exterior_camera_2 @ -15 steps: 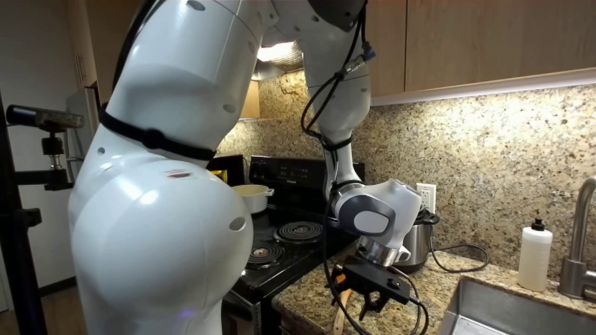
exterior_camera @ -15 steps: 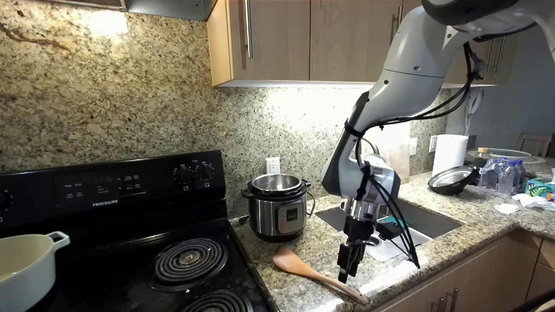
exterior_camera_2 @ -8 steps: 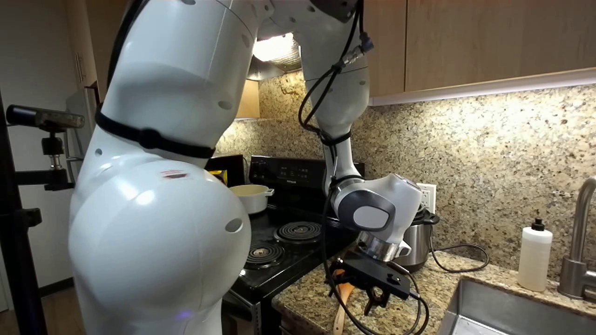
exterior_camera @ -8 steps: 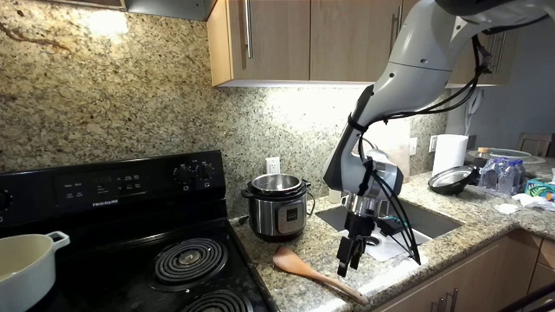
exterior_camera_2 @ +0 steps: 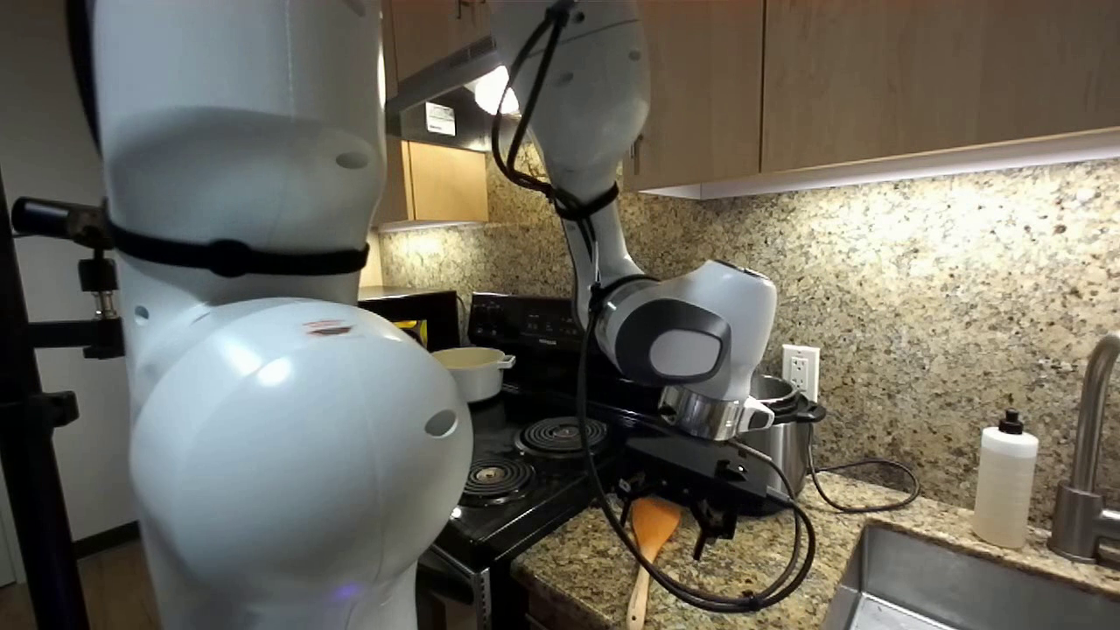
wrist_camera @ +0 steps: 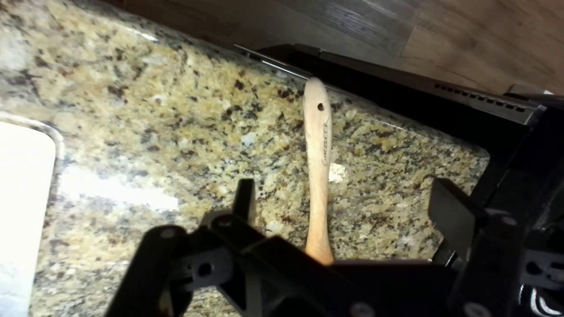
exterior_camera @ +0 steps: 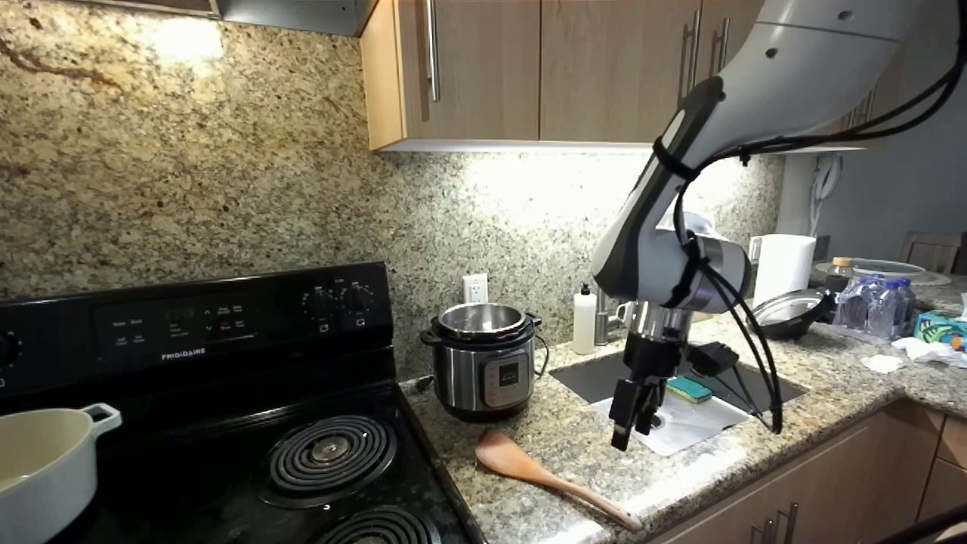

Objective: Remove the wooden spoon from the cooker and pot it on the counter

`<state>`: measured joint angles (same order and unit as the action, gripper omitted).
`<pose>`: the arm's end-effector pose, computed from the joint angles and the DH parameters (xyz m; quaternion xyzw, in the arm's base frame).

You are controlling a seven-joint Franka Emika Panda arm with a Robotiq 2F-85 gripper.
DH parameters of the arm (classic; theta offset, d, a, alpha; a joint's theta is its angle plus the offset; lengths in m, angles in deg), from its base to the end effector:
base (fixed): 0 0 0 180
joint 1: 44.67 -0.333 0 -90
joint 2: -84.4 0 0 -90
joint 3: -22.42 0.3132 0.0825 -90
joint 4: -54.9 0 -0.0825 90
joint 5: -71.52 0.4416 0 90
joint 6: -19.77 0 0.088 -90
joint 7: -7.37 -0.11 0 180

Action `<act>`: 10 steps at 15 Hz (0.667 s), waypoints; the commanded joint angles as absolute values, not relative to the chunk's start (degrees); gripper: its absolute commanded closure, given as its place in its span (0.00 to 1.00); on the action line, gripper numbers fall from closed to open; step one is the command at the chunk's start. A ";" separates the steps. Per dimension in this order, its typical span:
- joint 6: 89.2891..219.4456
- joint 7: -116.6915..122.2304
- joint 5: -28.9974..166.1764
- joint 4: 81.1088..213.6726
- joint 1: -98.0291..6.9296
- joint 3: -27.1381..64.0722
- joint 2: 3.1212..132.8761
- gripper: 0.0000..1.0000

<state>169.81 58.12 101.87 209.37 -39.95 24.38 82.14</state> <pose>0.4160 -0.0306 0.1490 -0.9753 -0.1780 -0.0027 0.1307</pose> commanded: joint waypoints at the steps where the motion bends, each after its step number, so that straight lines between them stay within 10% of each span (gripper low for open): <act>1: 173.65 46.34 91.63 216.67 -41.31 22.87 92.99 0.00; 10: 163.55 17.66 68.47 212.16 -42.19 24.34 103.03 0.00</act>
